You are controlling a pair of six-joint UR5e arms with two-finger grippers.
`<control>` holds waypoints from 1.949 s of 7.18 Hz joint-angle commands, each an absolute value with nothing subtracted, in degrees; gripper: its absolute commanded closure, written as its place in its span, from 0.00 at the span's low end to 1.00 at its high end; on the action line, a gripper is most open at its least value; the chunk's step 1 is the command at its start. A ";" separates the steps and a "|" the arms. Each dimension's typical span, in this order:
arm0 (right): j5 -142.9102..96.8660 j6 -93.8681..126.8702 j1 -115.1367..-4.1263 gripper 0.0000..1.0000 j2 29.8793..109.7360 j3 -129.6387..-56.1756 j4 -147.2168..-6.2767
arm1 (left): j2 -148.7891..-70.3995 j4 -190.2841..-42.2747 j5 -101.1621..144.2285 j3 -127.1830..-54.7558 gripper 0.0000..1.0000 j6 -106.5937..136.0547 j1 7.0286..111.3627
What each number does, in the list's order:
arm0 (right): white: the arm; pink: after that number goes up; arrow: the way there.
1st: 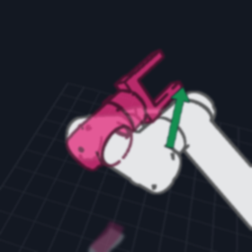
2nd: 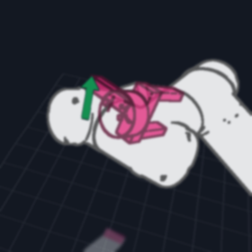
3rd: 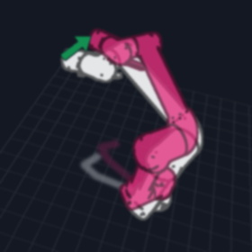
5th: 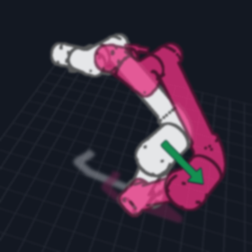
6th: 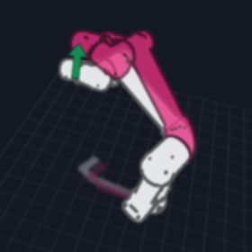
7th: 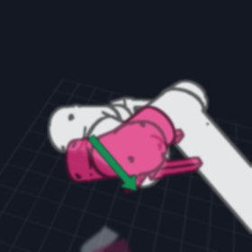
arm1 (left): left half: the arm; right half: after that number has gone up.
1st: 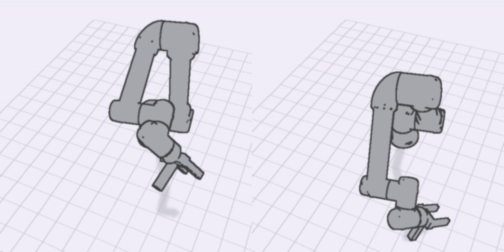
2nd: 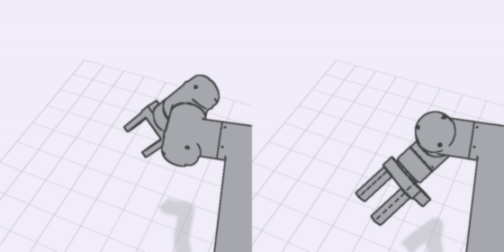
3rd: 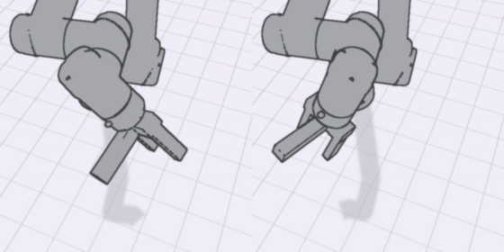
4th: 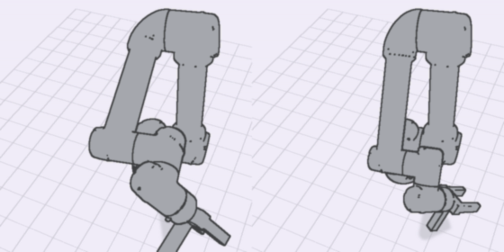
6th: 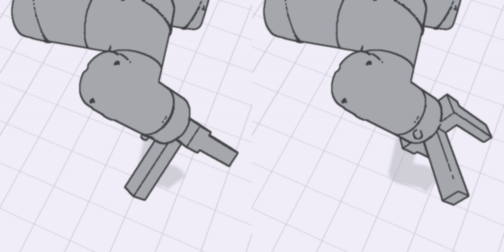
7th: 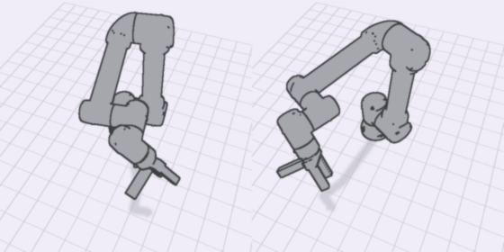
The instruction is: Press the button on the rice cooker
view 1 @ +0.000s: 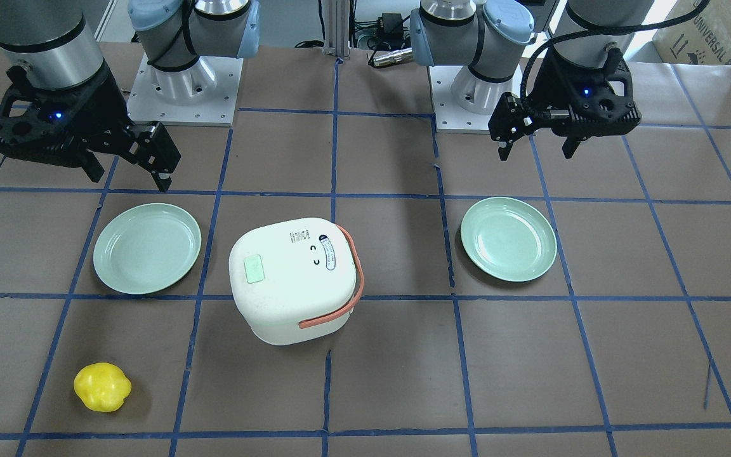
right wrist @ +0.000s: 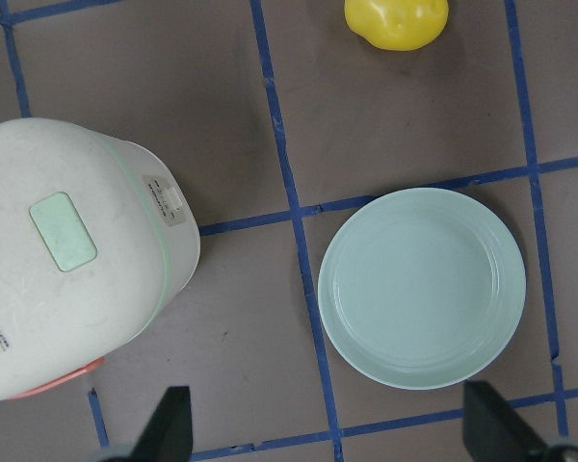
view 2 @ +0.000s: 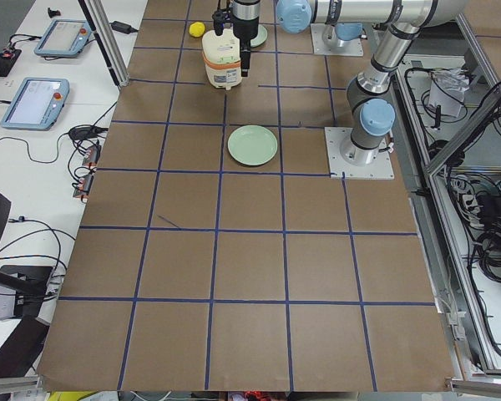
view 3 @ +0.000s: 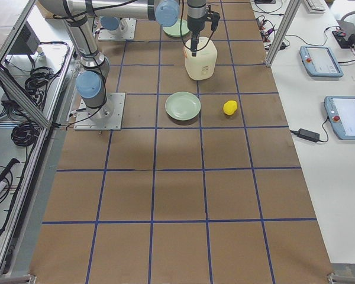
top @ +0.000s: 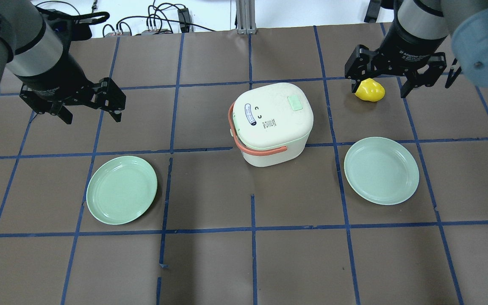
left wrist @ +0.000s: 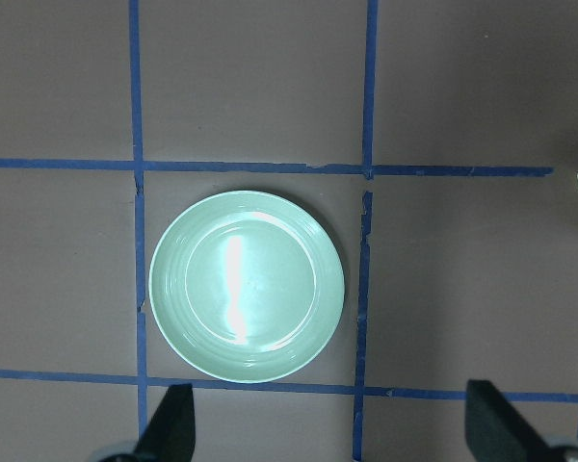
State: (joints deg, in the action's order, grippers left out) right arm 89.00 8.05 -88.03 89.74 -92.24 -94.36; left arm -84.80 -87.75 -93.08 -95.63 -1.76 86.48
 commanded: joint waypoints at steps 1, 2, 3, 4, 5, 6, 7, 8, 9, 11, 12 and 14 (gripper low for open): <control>88.95 8.00 -88.07 0.00 89.82 -92.37 -93.43 | -84.81 -87.80 -93.08 -95.62 0.00 -1.76 86.48; 88.95 8.00 -88.07 0.00 89.82 -92.29 -93.43 | -84.81 -87.80 -93.08 -95.62 0.00 -1.76 86.48; 88.95 8.00 -87.98 0.00 89.82 -92.29 -93.43 | -84.81 -87.72 -93.08 -95.62 0.00 -1.76 86.48; 88.95 8.00 -88.07 0.00 89.82 -92.29 -93.43 | -84.81 -87.71 -93.08 -95.62 0.00 -1.76 86.48; 88.95 8.00 -88.07 0.00 89.91 -92.37 -93.43 | -84.81 -87.71 -93.08 -95.62 0.00 -1.76 86.48; 88.95 8.00 -88.07 0.00 89.91 -92.37 -93.34 | -84.81 -87.71 -93.08 -95.62 0.00 -1.76 86.48; 88.95 8.09 -88.07 0.00 89.91 -92.29 -91.77 | -84.81 -87.71 -93.08 -95.62 0.00 -1.76 86.48; 88.77 8.26 -88.07 0.01 89.83 -92.20 -91.15 | -84.73 -87.80 -93.08 -95.62 0.00 -1.76 86.48; 87.38 8.35 -88.07 0.19 89.65 -92.02 -91.49 | -84.81 -87.72 -93.08 -95.62 0.00 -1.76 86.48; 80.61 8.00 -88.07 0.78 88.25 -91.50 -90.80 | -84.81 -87.71 -93.08 -95.62 0.00 -1.76 86.48; 80.51 7.91 -88.07 0.92 87.89 -91.41 -87.83 | -84.81 -87.71 -93.08 -95.62 0.00 -1.76 86.48; 77.28 7.12 -88.24 0.90 86.67 -91.41 -87.28 | -84.81 -87.80 -93.08 -95.62 0.00 -1.76 86.48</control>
State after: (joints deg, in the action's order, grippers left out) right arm 79.62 7.52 -88.16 87.66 -91.44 -87.87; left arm -84.81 -87.73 -93.08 -95.63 -1.76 86.48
